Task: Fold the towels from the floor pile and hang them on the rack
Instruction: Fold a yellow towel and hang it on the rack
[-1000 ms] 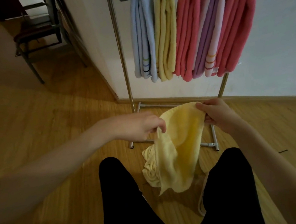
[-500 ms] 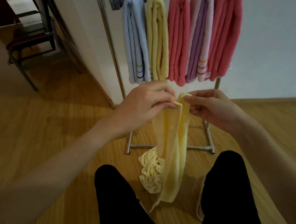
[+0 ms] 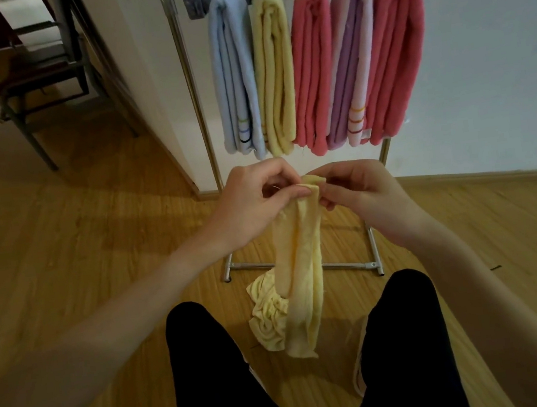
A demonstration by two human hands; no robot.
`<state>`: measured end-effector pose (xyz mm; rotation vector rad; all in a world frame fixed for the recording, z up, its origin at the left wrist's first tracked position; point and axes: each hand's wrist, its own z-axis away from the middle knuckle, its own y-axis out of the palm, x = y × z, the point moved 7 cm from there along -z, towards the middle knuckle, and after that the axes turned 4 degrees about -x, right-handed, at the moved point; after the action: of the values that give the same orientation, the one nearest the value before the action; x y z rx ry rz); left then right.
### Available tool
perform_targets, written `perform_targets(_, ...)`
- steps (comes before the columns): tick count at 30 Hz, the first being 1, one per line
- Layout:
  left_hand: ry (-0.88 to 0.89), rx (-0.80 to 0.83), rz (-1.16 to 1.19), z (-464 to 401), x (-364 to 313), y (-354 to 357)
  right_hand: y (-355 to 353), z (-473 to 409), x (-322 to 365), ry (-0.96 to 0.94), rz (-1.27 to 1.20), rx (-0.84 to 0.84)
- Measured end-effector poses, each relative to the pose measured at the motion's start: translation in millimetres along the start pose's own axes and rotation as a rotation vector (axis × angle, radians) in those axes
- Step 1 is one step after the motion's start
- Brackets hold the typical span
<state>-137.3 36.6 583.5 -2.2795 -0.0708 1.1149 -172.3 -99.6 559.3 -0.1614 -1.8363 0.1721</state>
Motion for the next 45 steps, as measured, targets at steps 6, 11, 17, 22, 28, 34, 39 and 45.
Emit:
perform_targets(6,-0.033,-0.078,0.016,0.3,2.0,-2.8,5.8,2.0,1.0,-0.039,-0.015,0.036)
perform_targets(11,-0.052,-0.113,0.029,0.2,0.3,-1.5,4.0,3.6,1.5,-0.128,0.007,-0.011)
perform_targets(17,-0.129,-0.054,0.170,-2.6,4.0,0.4,-2.7,-3.9,1.4,-0.184,0.037,-0.043)
perform_targets(22,-0.183,-0.043,0.181,10.2,28.3,-14.1,-10.5,-12.7,5.4,-0.174,0.020,-0.050)
perform_targets(28,-0.223,0.041,0.008,35.5,70.8,-12.1,-12.8,-12.7,8.1,-0.164,0.023,-0.024)
perform_targets(34,-0.226,0.155,0.063,37.2,77.6,7.3,-12.5,-7.9,6.3,-0.152,-0.024,0.024)
perform_targets(39,-0.270,0.171,0.051,41.5,94.1,22.6,-17.1,-3.6,3.8,-0.137,0.010,0.019)
perform_targets(45,-0.288,0.265,-0.042,47.9,105.1,29.5,-26.8,-0.1,-4.3,-0.076,-0.003,-0.063)
